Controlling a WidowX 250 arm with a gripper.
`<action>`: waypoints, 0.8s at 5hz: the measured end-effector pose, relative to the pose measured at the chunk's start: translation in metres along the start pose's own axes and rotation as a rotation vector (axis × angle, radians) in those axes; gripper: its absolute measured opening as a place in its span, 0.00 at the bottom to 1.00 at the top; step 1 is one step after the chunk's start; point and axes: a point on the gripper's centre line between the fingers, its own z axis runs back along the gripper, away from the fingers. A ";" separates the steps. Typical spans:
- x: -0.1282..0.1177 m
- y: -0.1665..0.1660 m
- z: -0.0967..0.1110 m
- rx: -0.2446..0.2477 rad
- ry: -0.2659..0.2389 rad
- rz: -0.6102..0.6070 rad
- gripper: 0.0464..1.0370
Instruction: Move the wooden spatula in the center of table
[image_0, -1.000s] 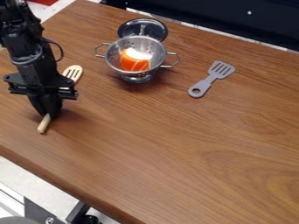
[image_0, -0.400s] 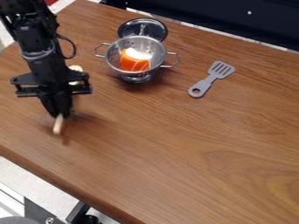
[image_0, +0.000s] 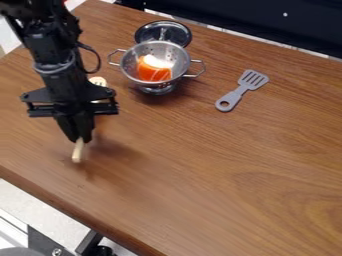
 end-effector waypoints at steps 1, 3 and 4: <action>-0.011 -0.016 0.001 0.016 0.030 0.054 0.03; -0.039 -0.045 -0.005 0.026 0.022 0.103 0.03; -0.058 -0.062 -0.008 0.016 0.002 0.071 0.03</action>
